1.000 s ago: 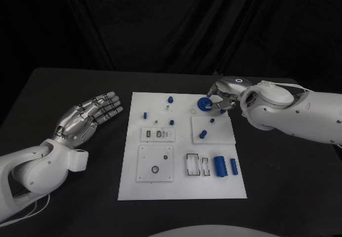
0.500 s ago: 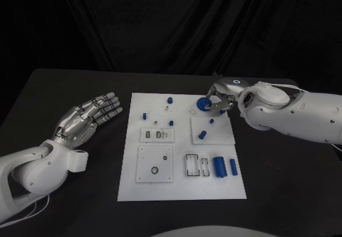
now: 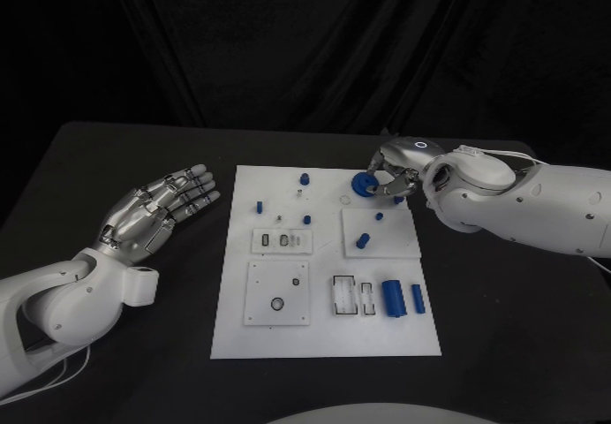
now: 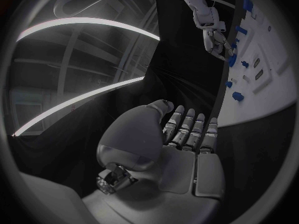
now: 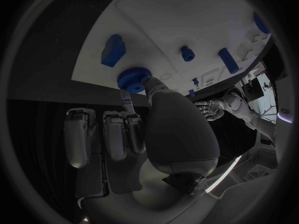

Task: Assemble the parts on the task board

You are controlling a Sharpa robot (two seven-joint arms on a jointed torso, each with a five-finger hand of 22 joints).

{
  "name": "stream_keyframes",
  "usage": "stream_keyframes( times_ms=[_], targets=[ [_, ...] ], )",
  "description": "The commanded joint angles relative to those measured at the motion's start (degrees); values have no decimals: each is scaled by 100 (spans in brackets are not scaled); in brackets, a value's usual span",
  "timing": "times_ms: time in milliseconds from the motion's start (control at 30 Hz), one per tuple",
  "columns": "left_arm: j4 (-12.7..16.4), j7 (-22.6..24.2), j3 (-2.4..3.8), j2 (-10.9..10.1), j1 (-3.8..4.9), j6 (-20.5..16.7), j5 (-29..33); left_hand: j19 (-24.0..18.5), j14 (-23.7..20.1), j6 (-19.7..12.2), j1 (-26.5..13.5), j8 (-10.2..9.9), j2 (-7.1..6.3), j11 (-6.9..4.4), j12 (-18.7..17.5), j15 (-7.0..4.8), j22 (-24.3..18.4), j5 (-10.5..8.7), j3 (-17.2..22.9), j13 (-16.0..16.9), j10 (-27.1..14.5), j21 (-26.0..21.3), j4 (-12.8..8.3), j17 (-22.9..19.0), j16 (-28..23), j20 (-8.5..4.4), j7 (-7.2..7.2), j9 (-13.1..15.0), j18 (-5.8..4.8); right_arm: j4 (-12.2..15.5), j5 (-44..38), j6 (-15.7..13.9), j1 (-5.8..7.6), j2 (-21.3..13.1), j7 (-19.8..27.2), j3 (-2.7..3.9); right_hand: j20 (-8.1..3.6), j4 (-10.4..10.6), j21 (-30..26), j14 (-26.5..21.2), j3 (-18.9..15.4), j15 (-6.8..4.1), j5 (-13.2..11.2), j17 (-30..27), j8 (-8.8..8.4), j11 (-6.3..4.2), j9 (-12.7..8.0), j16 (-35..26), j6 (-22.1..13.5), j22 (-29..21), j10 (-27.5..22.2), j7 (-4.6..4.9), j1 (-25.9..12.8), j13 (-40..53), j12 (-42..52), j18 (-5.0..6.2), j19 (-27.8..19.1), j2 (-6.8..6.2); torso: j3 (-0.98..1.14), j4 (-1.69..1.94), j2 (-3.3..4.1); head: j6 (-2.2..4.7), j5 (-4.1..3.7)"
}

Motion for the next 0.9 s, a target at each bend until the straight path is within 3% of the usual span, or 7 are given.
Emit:
stream_keyframes(
  times_ms=[33, 233, 433, 900],
  targets=[
    [-11, 1103, 4, 14, 3, 96, -38, 23, -15, -15, -55, 3, 1, 12, 0, 14, 1, 8, 35, 1, 8, 11, -5, -1, 12, 22, 236, -2, -74, 5, -39, -98, -37, -5, 62, -15, -55, -62, -22, 612, -1, -56, 80, 1508, 184, -66, 312, 14, 280, 1145, 598, -257, 76, 1505, 15, -78, 252, 43, 0, -3, 1, -1, 13],
    [-31, 1089, 4, 16, 3, 102, -38, 23, -15, -15, -55, 3, 1, 12, 0, 14, 1, 8, 35, 1, 8, 11, -5, -1, 12, 22, 236, -2, -74, 27, -39, -96, -40, -20, 71, -15, -82, -122, -25, 612, 24, -82, 194, 1508, 254, -94, 429, 14, 272, 1146, 598, -281, 83, 1505, 15, -78, 252, 46, -4, -6, -2, 1, 19],
    [-35, 1079, 4, -1, 3, 108, -38, 23, -15, -15, -55, 3, 1, 12, 0, 14, 1, 8, 35, 1, 8, 11, -5, -1, 12, 22, 236, -2, -74, 87, -39, -153, -40, -52, 88, -14, -114, -200, -13, 612, 82, -109, 524, 1508, 397, -118, 687, 14, 229, 1168, 598, -306, 28, 1505, 15, -85, 271, 32, -4, -15, -5, 11, 76],
    [-45, 1061, 4, -1, 3, 99, -38, 33, -7, -13, -61, 1, 0, 16, 9, 20, 4, 4, 49, 2, 12, 18, -8, 2, 32, 25, 238, -2, -75, 588, 2, -313, 104, -45, 112, -7, -107, -148, 28, 612, 85, -94, 512, 1508, 416, -92, 785, 14, 160, 1211, 598, -285, -100, 1505, 15, -102, 314, 9, -8, -21, -10, 32, 104]
  ],
)
